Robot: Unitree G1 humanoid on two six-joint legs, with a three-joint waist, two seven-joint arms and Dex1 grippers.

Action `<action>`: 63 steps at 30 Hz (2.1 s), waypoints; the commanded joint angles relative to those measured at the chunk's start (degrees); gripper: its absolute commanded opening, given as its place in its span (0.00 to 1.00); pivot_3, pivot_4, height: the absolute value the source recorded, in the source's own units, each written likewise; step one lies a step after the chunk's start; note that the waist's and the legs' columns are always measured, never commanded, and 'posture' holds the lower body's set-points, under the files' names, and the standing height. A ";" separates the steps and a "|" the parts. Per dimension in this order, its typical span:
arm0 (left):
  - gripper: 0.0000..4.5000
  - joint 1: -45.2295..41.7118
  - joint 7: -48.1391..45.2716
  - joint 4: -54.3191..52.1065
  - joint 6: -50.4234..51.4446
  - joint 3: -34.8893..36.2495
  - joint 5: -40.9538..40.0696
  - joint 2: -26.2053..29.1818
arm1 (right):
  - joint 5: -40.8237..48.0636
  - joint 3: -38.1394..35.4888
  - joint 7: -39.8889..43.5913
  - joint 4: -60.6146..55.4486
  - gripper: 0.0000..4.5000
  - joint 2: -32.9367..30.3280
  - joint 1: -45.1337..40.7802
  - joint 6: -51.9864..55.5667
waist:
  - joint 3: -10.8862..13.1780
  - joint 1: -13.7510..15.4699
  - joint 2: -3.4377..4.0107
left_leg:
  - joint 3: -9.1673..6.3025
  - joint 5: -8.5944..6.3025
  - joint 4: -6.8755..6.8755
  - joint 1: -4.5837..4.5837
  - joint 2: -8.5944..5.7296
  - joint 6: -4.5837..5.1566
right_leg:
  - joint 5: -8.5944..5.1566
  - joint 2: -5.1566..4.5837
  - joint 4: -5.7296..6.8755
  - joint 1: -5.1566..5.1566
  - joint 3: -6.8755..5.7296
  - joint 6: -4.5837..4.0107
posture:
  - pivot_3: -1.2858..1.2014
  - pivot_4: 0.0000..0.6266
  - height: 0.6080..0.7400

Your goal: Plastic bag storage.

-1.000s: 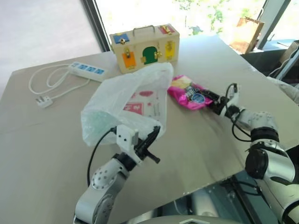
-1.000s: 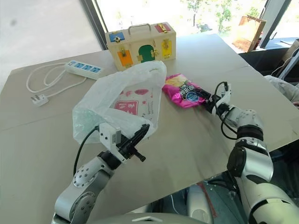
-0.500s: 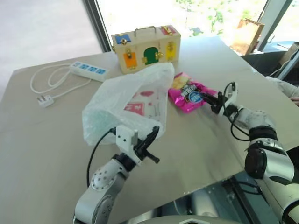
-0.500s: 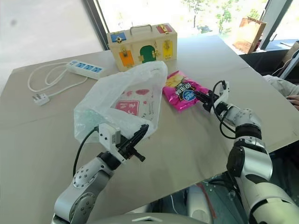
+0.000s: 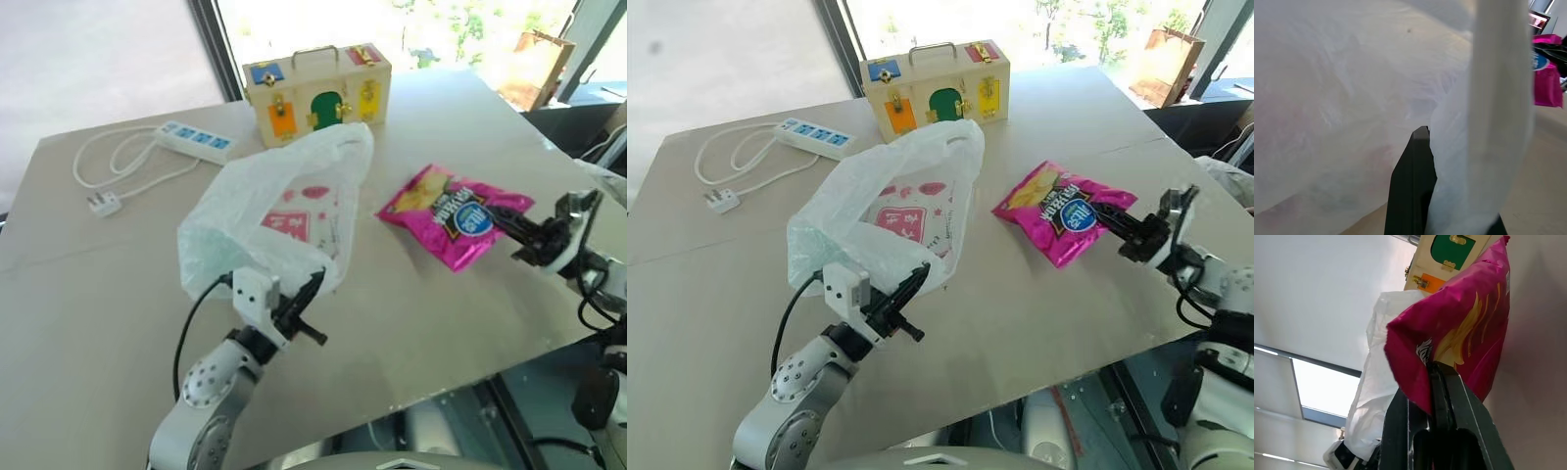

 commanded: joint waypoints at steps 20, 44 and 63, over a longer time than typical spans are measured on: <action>0.00 -2.02 -1.98 -0.37 -0.06 1.03 -0.69 0.69 | 19.24 12.49 -11.69 -5.79 0.02 16.45 -9.05 -5.10 | 0.00 0.32 0.02 | -0.07 0.01 0.08 0.00 -0.03 0.00 | 0.00 0.01 0.05 0.00 -0.17 0.00 | 0.52 0.24 1.00; 0.00 -1.67 -0.35 -1.07 -0.39 2.03 -0.21 0.46 | 6.08 30.86 10.03 -7.50 0.02 11.16 -4.88 4.60 | 0.02 -0.82 0.04 | -0.16 0.01 0.13 0.04 -0.09 0.00 | 0.00 -0.11 0.06 0.10 -0.29 0.00 | 0.52 0.24 1.00; 0.00 -3.50 -4.35 0.89 0.37 1.62 -2.18 2.41 | -27.08 27.84 -13.47 46.52 0.02 34.73 -47.30 -43.63 | 0.05 -3.05 0.11 | -0.10 0.05 0.07 0.09 -0.05 -0.08 | 0.02 0.28 0.12 -0.01 -0.35 -0.04 | 0.52 0.24 1.00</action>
